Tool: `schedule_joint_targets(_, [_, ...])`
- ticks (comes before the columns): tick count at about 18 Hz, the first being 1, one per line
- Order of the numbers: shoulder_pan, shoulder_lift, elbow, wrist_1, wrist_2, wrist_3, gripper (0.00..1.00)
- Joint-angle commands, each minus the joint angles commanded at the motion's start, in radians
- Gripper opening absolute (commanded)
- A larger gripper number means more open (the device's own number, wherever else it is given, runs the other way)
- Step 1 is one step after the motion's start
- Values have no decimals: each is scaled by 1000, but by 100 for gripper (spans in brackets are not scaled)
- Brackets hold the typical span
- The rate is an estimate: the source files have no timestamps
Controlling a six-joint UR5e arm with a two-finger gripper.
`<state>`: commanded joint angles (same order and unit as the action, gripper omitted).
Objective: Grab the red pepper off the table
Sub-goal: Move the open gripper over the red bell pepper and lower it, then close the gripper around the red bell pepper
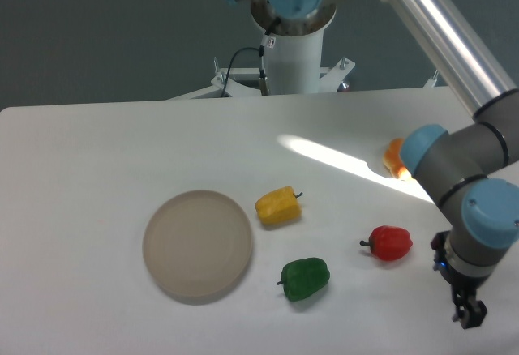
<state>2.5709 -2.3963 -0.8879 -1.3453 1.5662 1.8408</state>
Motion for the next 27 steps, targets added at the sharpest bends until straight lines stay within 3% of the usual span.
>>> schedule_joint_targets(8, [-3,155,-256,26,0,2,100])
schedule_joint_targets(11, [-5,173,-313,81,2,2,100])
schedule_joint_targets(13, [-5,177,-342,116,2,2,100])
schedule_joint_targets(19, [-6,177,-375,124,0,-5,100])
schedule_joint_targets(21, [-20,175,-382,165,2,-6,100])
schedule_joint_targets(27, [-18,164,-396,202,2,2,100])
